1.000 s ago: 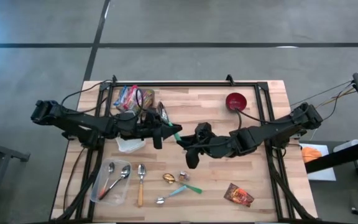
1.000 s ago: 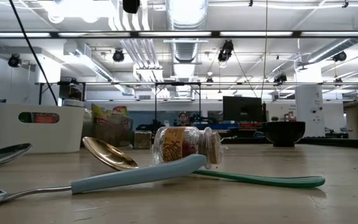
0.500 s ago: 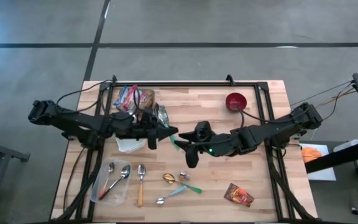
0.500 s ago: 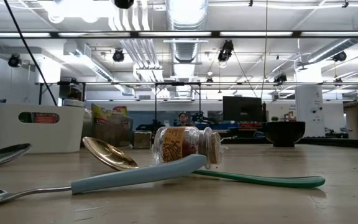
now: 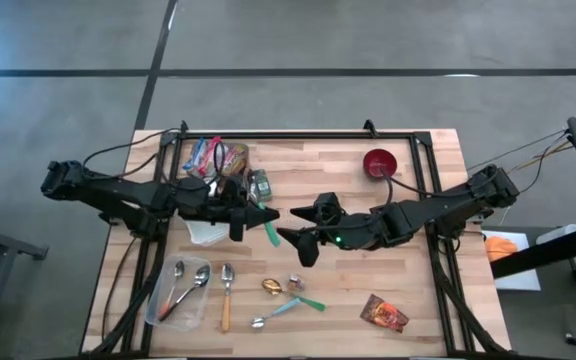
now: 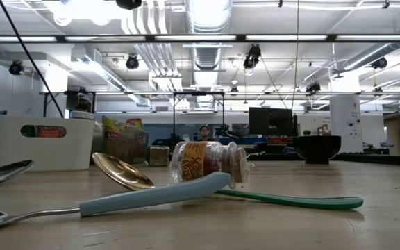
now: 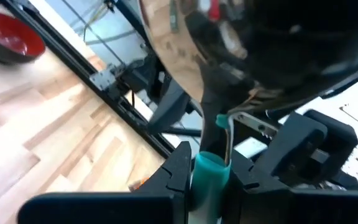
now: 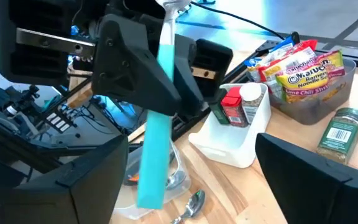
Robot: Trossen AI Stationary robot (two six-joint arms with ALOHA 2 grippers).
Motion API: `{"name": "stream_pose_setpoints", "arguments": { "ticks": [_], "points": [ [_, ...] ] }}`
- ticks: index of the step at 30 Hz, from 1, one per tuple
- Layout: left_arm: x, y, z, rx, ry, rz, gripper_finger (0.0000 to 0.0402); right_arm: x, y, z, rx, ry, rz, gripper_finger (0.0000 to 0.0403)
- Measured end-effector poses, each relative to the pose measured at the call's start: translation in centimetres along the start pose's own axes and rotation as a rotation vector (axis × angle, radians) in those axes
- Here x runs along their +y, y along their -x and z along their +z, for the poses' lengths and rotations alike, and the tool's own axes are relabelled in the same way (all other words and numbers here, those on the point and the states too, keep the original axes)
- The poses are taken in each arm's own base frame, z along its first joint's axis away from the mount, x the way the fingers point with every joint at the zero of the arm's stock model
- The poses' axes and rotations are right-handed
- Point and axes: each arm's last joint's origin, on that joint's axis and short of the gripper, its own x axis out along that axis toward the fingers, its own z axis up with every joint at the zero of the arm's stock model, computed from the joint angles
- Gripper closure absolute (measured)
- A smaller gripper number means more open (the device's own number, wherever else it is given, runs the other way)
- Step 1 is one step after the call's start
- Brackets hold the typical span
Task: Pick & Place Food Item
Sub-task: Put the light blue spoon into the transparent bin
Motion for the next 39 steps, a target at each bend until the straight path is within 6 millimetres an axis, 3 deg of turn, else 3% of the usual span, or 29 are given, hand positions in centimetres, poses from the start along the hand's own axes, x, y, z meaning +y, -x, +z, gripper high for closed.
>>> {"name": "stream_pose_setpoints", "arguments": {
  "ticks": [7, 12, 21, 26, 32, 39],
  "points": [
    [-0.2, 1.7, 0.1, 0.090, 0.035, -0.016, 0.0364, -0.3, 0.0, -0.3, 0.028, 0.024, -0.027, 0.0046],
    [-0.2, 3.3, -0.4, 0.267, 0.066, 0.020, 0.0364, -0.7, 0.0, -0.7, 0.068, 0.058, -0.063, 0.0046],
    [0.0, 7.2, -2.5, 0.674, 0.070, 0.432, 0.0364, -1.3, 0.2, -1.4, 0.141, 0.016, -0.100, 0.0046],
    [0.4, 8.5, -5.1, 0.800, 0.083, 0.543, 0.0364, -1.5, 0.2, -1.7, 0.209, 0.070, -0.085, 0.0046],
    [0.7, 9.3, -8.9, 0.898, 0.080, 0.555, 0.0364, -1.7, 0.5, -2.1, 0.322, 0.074, -0.048, 0.0046],
    [1.4, 10.8, -13.2, 1.044, 0.011, 0.585, 0.0364, -1.7, 1.0, -1.7, 0.333, 0.096, -0.037, 0.0046]
  ]
}}
